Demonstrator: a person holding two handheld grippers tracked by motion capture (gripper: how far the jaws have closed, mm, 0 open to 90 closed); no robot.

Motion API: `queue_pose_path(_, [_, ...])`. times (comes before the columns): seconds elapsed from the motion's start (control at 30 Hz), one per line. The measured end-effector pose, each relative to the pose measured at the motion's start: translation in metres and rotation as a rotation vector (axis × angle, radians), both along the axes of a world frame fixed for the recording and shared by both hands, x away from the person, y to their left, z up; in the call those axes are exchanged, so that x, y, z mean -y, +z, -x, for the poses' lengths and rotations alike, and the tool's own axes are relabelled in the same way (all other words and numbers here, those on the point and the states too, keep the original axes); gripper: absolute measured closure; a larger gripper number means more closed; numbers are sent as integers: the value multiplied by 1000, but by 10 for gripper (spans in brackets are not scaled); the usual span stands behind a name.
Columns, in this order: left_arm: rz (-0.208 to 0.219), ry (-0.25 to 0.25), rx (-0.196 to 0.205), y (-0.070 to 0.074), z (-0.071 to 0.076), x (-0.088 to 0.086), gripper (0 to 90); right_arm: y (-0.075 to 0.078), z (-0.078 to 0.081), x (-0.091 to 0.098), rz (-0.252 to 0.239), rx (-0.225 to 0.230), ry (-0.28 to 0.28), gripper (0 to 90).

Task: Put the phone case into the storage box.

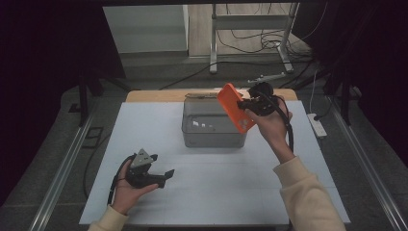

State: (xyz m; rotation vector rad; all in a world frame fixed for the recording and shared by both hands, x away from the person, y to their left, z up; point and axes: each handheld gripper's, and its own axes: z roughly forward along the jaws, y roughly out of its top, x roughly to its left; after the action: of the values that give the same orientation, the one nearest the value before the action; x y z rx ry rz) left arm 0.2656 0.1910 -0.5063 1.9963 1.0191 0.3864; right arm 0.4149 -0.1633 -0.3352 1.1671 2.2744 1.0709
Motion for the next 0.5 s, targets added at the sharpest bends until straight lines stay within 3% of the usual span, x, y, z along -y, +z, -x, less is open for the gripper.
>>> queue_pose_path(0.5, [6, 1, 2, 1, 0, 0, 120, 2, -7, -10, 36, 8, -49, 801])
